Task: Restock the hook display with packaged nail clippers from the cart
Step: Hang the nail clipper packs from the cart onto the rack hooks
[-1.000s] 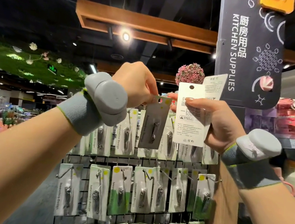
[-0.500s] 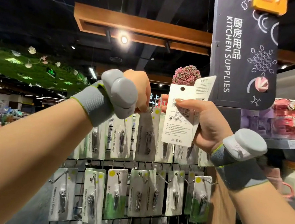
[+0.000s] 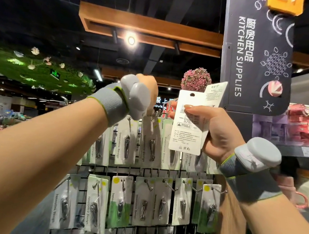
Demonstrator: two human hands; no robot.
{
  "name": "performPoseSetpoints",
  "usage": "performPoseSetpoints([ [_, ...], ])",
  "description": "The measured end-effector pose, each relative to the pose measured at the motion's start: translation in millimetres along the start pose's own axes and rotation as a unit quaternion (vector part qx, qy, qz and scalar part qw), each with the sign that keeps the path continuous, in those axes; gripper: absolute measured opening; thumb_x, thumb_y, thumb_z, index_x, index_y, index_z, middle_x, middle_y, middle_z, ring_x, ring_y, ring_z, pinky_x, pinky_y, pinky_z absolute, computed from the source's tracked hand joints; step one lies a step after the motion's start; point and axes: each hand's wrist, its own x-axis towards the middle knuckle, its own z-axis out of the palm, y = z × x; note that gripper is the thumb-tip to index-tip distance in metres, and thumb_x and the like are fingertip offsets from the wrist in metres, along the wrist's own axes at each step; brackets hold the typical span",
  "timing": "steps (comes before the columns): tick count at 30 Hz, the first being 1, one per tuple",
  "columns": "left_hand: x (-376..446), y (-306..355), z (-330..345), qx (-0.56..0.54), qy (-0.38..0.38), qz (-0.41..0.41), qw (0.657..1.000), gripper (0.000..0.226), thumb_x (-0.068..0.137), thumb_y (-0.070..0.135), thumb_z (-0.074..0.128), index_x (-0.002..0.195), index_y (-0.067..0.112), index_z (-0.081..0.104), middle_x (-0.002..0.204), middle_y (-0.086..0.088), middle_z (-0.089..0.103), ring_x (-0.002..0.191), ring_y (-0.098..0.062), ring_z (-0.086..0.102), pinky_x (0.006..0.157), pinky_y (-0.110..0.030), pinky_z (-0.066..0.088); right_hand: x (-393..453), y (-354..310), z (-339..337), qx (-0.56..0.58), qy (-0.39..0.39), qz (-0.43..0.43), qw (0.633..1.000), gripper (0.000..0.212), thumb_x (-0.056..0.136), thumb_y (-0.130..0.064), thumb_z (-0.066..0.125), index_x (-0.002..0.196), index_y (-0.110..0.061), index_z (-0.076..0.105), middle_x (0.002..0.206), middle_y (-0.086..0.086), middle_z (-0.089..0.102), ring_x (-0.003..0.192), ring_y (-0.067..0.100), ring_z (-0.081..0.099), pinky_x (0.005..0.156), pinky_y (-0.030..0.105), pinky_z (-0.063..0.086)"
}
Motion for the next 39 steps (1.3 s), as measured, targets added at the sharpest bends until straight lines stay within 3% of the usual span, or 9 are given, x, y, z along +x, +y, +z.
performPoseSetpoints([
  [5,-61.9,20.4,-12.9,-0.308,0.216,0.076,0.923,0.011,0.090,0.025,0.061,0.089,0.022,0.071,0.082,0.008,0.069,0.079,-0.006,0.063,0.074,-0.021,0.052,3.1,1.1,6.0,-0.006,0.023,-0.004,1.000,0.017,0.089,0.001,0.050,0.103,0.002,0.060,0.076,0.011,0.072,0.063,0.020,0.070,0.054,0.030,0.057],
  [8,-84.3,33.8,-1.8,-0.274,0.183,0.112,0.938,0.024,0.094,0.036,0.052,0.081,0.026,0.070,0.081,0.009,0.065,0.075,-0.005,0.058,0.066,-0.010,0.043,9.7,3.6,11.5,-0.033,0.089,-0.025,0.995,0.016,0.081,0.001,0.055,0.094,0.004,0.063,0.079,0.015,0.065,0.068,0.025,0.064,0.065,0.036,0.055],
  [10,-86.9,39.8,8.6,-0.194,0.183,0.108,0.958,0.032,0.094,0.041,0.047,0.092,0.021,0.072,0.095,0.001,0.063,0.087,-0.013,0.057,0.078,-0.026,0.048,10.4,4.0,15.4,-0.057,0.126,-0.025,0.990,0.012,0.076,-0.001,0.056,0.085,0.001,0.064,0.079,0.014,0.060,0.070,0.025,0.061,0.069,0.041,0.054],
  [14,-85.6,41.9,21.4,-0.144,0.186,0.104,0.966,0.044,0.095,0.046,0.040,0.073,0.014,0.061,0.076,-0.003,0.060,0.075,-0.020,0.053,0.069,-0.035,0.044,6.6,-1.7,20.1,-0.021,0.124,0.014,0.992,0.009,0.084,-0.009,0.053,0.076,-0.006,0.057,0.069,0.007,0.055,0.042,0.013,0.056,0.041,0.020,0.043],
  [19,-85.5,38.5,17.8,-0.198,0.148,0.095,0.964,0.035,0.095,0.040,0.046,0.091,0.014,0.070,0.083,-0.002,0.070,0.079,-0.020,0.063,0.076,-0.035,0.051,1.6,-8.5,21.0,-0.031,0.095,0.009,0.995,0.013,0.090,-0.018,0.056,0.087,-0.005,0.058,0.077,0.011,0.060,0.067,0.023,0.062,0.059,0.035,0.055],
  [22,-86.1,27.7,11.3,-0.302,0.191,0.051,0.933,0.019,0.092,0.016,0.054,0.085,0.009,0.070,0.079,-0.006,0.070,0.077,-0.024,0.065,0.072,-0.035,0.053,-5.1,-11.5,20.7,0.001,0.051,0.011,0.999,0.013,0.091,-0.013,0.053,0.090,-0.003,0.062,0.083,0.014,0.067,0.074,0.026,0.066,0.074,0.038,0.059],
  [27,-95.2,14.0,4.4,-0.642,0.062,-0.047,0.763,0.014,0.091,0.003,0.055,0.095,0.001,0.068,0.097,-0.016,0.071,0.084,-0.021,0.064,0.067,-0.035,0.054,-12.2,-10.1,17.2,0.030,0.092,-0.001,0.995,0.021,0.086,-0.002,0.058,0.107,0.000,0.060,0.086,0.012,0.072,0.063,0.017,0.067,0.052,0.019,0.051],
  [32,-101.9,11.4,7.9,-0.676,0.040,-0.063,0.733,0.014,0.091,0.002,0.055,0.099,-0.003,0.066,0.090,-0.014,0.068,0.069,-0.013,0.060,0.048,-0.022,0.050,-18.4,-8.0,25.8,0.034,0.073,-0.021,0.997,0.019,0.084,0.001,0.062,0.103,0.000,0.062,0.081,0.010,0.071,0.058,0.013,0.066,0.051,0.018,0.052],
  [39,-113.4,-6.2,5.3,-0.660,0.033,-0.055,0.749,0.018,0.086,0.010,0.062,0.102,0.003,0.066,0.085,-0.006,0.068,0.064,-0.009,0.063,0.056,-0.018,0.051,-26.6,-0.2,39.3,-0.060,0.073,-0.070,0.993,0.017,0.078,0.011,0.065,0.082,-0.003,0.057,0.059,0.003,0.067,0.046,0.008,0.062,0.042,0.015,0.045],
])
